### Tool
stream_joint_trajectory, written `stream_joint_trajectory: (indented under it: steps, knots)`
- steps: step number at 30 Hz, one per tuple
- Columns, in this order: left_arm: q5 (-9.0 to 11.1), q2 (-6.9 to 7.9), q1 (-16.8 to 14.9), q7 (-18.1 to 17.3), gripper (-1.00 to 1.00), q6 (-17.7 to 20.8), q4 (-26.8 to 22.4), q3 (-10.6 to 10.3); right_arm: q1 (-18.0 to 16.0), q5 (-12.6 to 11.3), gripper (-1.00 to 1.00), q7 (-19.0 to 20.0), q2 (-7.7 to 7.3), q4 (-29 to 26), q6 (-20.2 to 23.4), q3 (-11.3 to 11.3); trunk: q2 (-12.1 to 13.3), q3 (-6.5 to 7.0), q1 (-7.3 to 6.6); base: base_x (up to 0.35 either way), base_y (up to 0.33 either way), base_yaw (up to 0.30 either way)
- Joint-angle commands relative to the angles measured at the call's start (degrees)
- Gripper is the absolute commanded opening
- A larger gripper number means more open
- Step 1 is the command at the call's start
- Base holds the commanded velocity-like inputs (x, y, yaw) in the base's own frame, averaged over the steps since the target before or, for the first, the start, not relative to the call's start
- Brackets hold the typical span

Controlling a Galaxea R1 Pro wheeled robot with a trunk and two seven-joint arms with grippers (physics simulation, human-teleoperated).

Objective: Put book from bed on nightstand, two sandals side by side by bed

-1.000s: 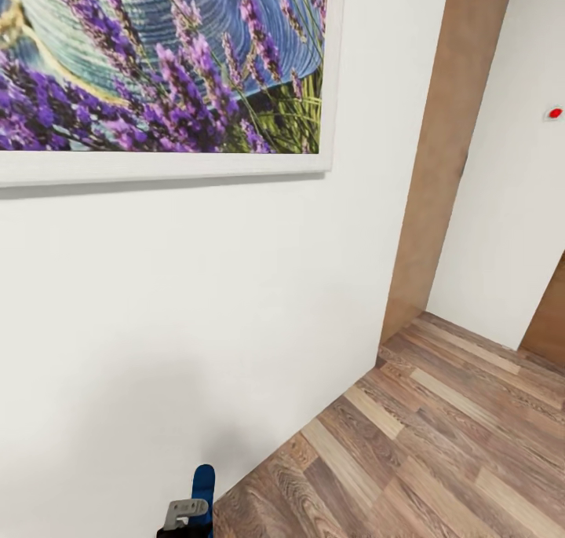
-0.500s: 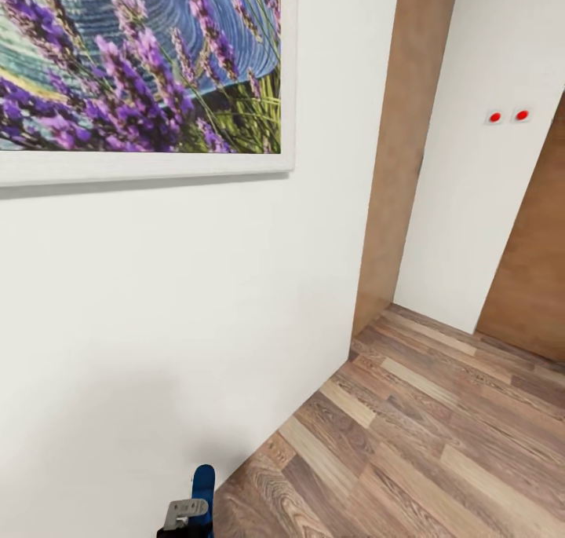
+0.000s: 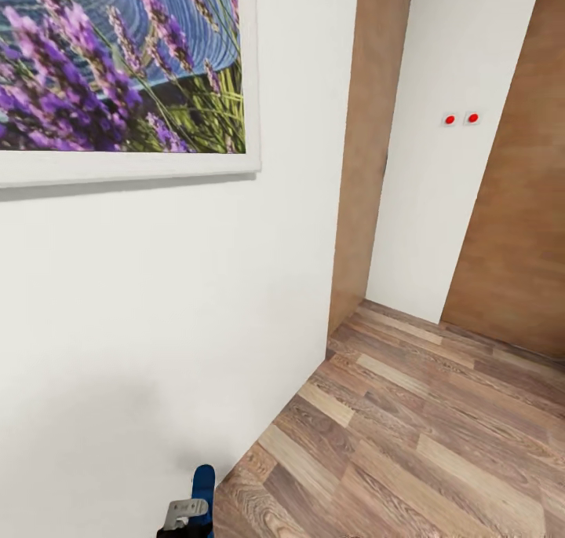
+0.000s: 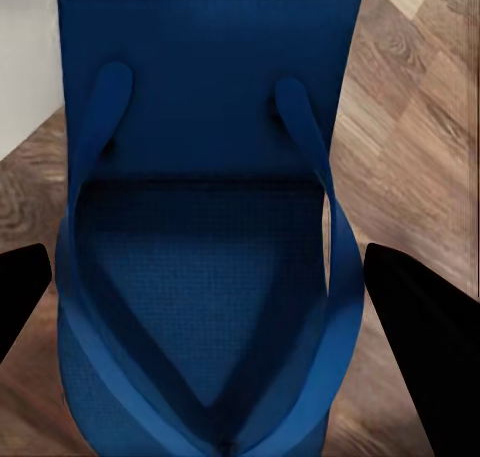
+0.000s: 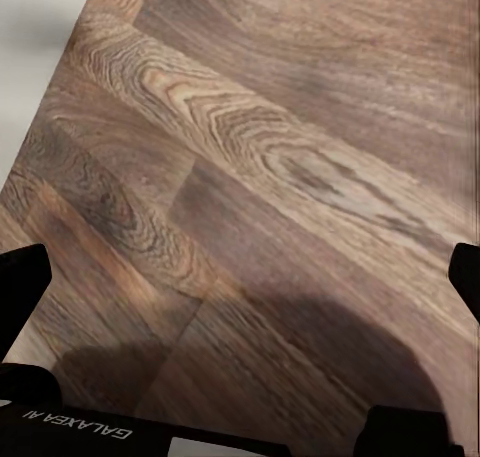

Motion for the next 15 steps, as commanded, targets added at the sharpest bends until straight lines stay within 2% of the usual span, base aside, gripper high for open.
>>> stream_joint_trajectory:
  steps: [1,15]
  knots:
    - [-0.5,-0.04,-0.02,-0.39,-1.0,0.12,-0.07,0.48,-0.04,-0.5,1.0,0.29,0.02,0.0,0.59,-0.17,-0.02,-0.06,-0.01,0.01,0.005,-0.25]
    - [-0.5,-0.04,-0.03,-0.42,-1.0,0.12,-0.07,0.48,-0.04,-0.5,1.0,0.29,0.02,0.0,0.59,-0.17,-0.02,-0.06,-0.01,0.001,0.001,-0.247]
